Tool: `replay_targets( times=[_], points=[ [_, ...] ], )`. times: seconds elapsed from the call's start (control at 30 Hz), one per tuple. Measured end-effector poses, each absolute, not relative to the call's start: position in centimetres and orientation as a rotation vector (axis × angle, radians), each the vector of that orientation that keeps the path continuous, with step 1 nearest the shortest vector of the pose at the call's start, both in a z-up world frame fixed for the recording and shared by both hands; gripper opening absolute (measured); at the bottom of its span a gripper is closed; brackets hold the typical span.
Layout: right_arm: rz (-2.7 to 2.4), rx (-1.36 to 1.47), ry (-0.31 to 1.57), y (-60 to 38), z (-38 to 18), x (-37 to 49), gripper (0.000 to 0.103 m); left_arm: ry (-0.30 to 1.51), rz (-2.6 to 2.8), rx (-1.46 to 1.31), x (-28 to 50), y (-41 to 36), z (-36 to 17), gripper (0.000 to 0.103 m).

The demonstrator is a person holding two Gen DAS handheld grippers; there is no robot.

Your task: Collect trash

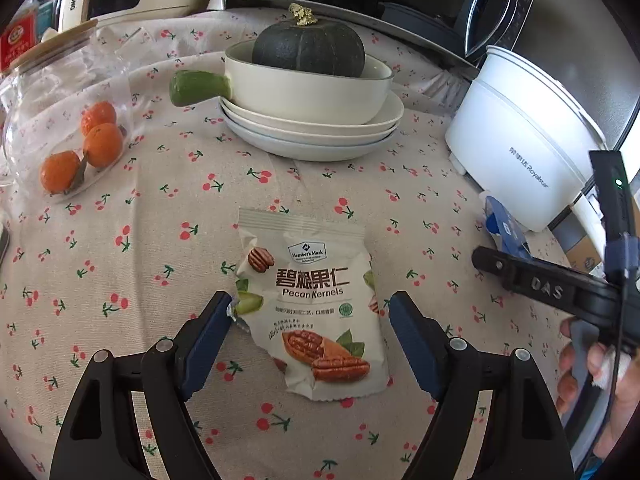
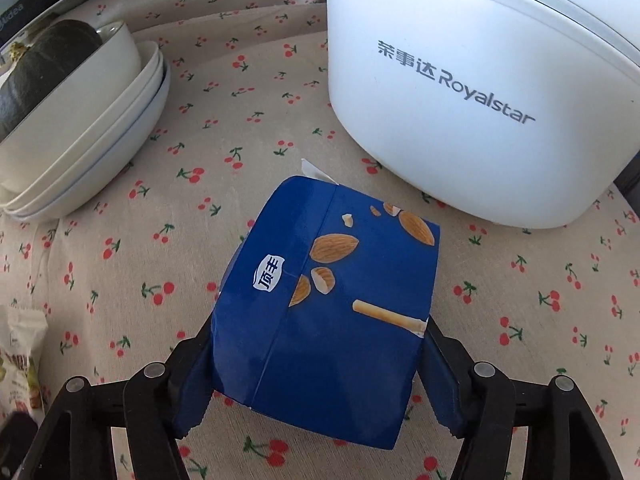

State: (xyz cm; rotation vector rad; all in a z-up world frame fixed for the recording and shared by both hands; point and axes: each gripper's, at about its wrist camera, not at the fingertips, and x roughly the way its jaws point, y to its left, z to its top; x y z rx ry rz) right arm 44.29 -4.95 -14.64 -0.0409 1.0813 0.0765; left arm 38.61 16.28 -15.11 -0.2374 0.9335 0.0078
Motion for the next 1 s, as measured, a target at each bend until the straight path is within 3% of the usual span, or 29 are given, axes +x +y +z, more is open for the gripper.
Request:
replay_targets(
  times=[0.2, 0.33, 0.4, 0.43, 1.0],
  points=[
    [0.110, -0.077, 1.093, -6.2, -14.3, 41.1, 0.074, 0.950, 0.092, -0.017, 39.6, 13.2, -16.0, 0.080],
    [0.132, -0.087, 1.107, -7.9, -13.8, 37.8, 0.074, 0.932, 0.069, -0.021, 39.0, 13.2, -15.8, 0.058],
    [0.142, -0.088, 1.119, -8.8, -13.5, 36.4, 0.074, 0.933, 0.058, -0.017, 38.2, 13.2, -15.6, 0.038],
    [0.146, -0.089, 1.125, -9.3, -13.4, 35.5, 0.074, 0.941, 0.050, -0.027, 37.7, 13.1, -15.5, 0.035],
    [0.170, -0.052, 1.156, -15.7, -11.1, 21.9, 0.074, 1.036, -0.025, -0.114, 24.1, 9.1, -11.7, 0.029]
  ],
)
